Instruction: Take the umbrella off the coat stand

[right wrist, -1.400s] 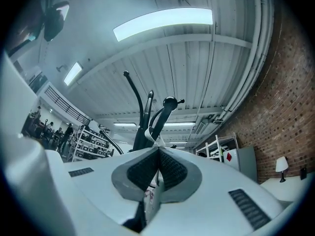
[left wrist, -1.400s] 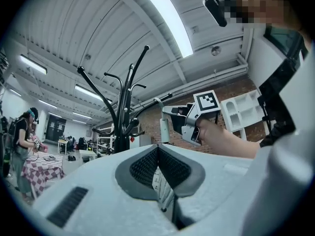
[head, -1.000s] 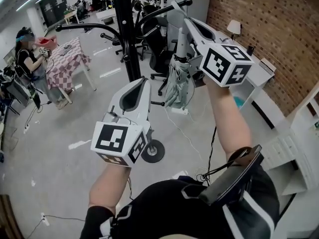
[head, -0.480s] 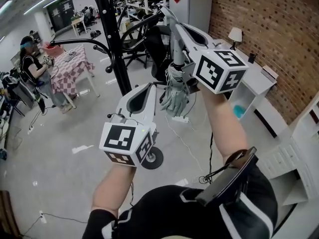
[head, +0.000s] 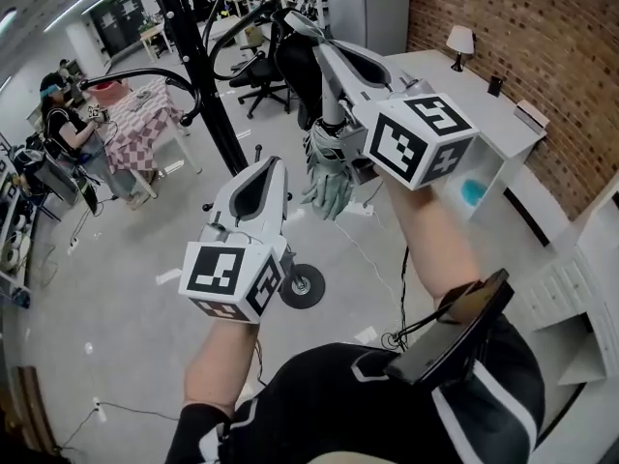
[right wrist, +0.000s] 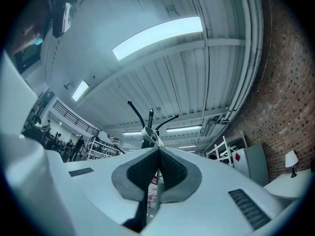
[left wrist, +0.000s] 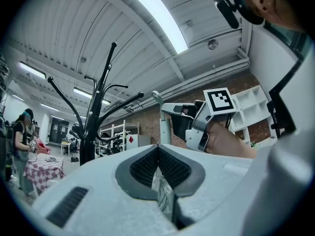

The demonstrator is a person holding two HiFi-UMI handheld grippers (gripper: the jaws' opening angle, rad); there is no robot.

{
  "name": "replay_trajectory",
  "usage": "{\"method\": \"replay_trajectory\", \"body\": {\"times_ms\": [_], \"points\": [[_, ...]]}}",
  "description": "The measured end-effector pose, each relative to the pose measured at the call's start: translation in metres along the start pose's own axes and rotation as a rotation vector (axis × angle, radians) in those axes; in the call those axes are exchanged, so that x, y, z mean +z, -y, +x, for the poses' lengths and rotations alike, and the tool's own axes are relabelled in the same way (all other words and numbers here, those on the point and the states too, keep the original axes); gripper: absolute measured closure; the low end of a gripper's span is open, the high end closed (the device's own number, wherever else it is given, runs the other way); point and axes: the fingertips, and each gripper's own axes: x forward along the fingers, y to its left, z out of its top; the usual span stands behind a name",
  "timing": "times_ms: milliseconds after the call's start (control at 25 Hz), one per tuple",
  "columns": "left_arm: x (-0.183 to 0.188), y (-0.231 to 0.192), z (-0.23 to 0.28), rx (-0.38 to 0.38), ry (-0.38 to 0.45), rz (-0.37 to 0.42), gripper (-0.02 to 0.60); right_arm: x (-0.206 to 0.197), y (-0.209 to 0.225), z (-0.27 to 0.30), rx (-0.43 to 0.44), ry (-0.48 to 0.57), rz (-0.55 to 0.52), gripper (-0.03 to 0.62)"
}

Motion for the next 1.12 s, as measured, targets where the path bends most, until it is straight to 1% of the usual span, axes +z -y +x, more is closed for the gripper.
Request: {"method": "replay_trajectory", "body": {"times_ms": [320, 400, 520, 720, 760, 880, 960, 1040, 1120], "points": [[-0.018, 0.015, -0.014, 0.048, -0.009, -0.033, 0.574, -0.025, -0.002, -0.034, 0.049, -0.039, 0.041, 0.585], [-0.021, 0.017, -0.023, 0.080, 0.005, -0.040, 0.574, -0.030, -0.006, -0.041, 0.066, -0.047, 0.047, 0.585], [-0.025, 0.017, -0.036, 0.148, 0.030, -0.044, 0.574, -0.036, -0.010, -0.050, 0.103, -0.053, 0.045, 0.585], [-0.037, 0.018, -0.046, 0.218, 0.007, -0.053, 0.574, -0.043, -0.008, -0.065, 0.139, -0.054, 0.071, 0.585], [-0.039, 0.022, -0.048, 0.215, 0.006, -0.045, 0.574, -0.046, -0.009, -0.068, 0.148, -0.056, 0.078, 0.585], [-0.044, 0.041, -0.055, 0.169, 0.000, -0.007, 0.574, -0.056, -0.016, -0.076, 0.177, -0.059, 0.094, 0.585], [-0.047, 0.044, -0.062, 0.181, -0.017, 0.003, 0.574, -0.059, -0.022, -0.079, 0.185, -0.058, 0.098, 0.585], [-0.051, 0.044, -0.069, 0.206, -0.025, -0.005, 0.574, -0.064, -0.028, -0.084, 0.197, -0.059, 0.103, 0.585], [-0.059, 0.047, -0.077, 0.200, -0.036, -0.003, 0.574, -0.070, -0.034, -0.090, 0.208, -0.062, 0.104, 0.585]]}}
